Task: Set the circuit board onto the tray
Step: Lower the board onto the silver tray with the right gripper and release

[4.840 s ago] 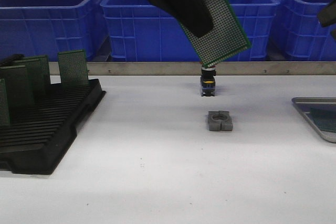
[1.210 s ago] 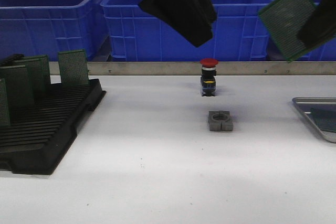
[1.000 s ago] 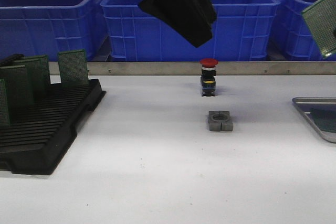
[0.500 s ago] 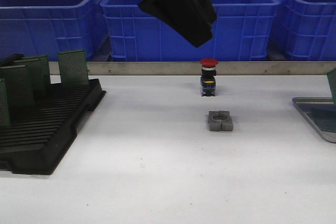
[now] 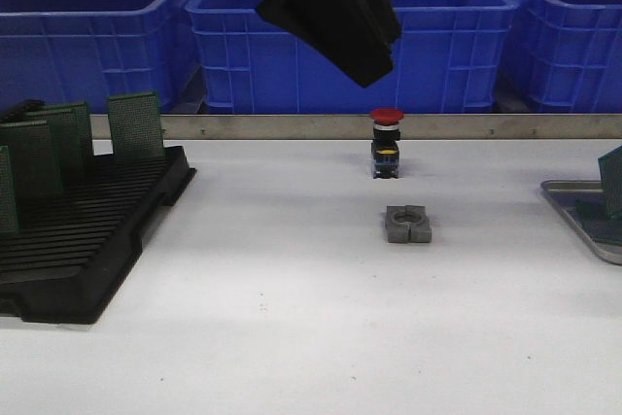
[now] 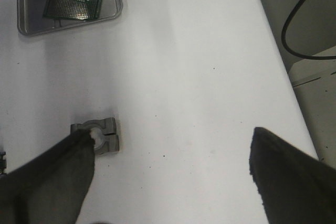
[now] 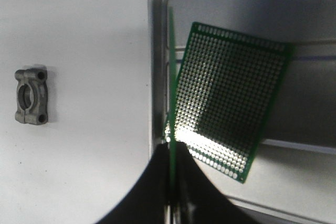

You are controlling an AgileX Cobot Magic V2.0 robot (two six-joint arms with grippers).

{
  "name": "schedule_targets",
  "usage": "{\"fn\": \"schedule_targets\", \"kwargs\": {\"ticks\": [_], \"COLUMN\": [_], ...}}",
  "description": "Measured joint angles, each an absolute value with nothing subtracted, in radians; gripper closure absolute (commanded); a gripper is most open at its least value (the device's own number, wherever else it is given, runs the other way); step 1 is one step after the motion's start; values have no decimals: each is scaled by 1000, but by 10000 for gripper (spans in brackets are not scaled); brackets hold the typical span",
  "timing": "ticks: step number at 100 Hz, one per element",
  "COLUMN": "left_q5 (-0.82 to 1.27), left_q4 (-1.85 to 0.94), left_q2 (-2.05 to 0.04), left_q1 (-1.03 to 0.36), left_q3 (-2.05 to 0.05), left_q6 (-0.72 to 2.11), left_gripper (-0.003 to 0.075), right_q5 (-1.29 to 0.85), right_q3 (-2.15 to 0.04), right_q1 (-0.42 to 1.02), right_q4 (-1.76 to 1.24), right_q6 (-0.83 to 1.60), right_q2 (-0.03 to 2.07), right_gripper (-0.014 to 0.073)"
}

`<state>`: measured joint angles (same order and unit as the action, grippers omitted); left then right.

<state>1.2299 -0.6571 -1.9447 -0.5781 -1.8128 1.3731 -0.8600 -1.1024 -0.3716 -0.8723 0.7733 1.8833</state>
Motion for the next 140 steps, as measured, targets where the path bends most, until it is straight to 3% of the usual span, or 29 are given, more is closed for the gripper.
{"fn": "schedule_targets", "kwargs": {"ticks": [40, 54, 73, 88, 140], "left_q5": [1230, 1230, 1230, 1230, 1231], "left_q4": [-657, -657, -657, -657, -659], "left_q2": [-1945, -1945, -1945, -1945, -1945], "left_q1": [-578, -578, -578, -578, -578], "left_q3": [-1813, -1813, -1813, -1813, -1813], "left_q6": [1373, 1373, 1373, 1373, 1356], "left_gripper": [153, 153, 153, 153, 153], "right_q5": [-855, -855, -855, -842, -817], "right_q3": [-1102, -1102, -1102, -1102, -1102], "right_q1": [-374, -374, -375, -375, -375], "right_q4": [-876, -876, -876, -876, -876], "right_q6": [773, 773, 773, 768, 765], "right_q2": [1912, 1912, 1912, 1912, 1910], "right_gripper": [639, 508, 265, 156, 137]}}
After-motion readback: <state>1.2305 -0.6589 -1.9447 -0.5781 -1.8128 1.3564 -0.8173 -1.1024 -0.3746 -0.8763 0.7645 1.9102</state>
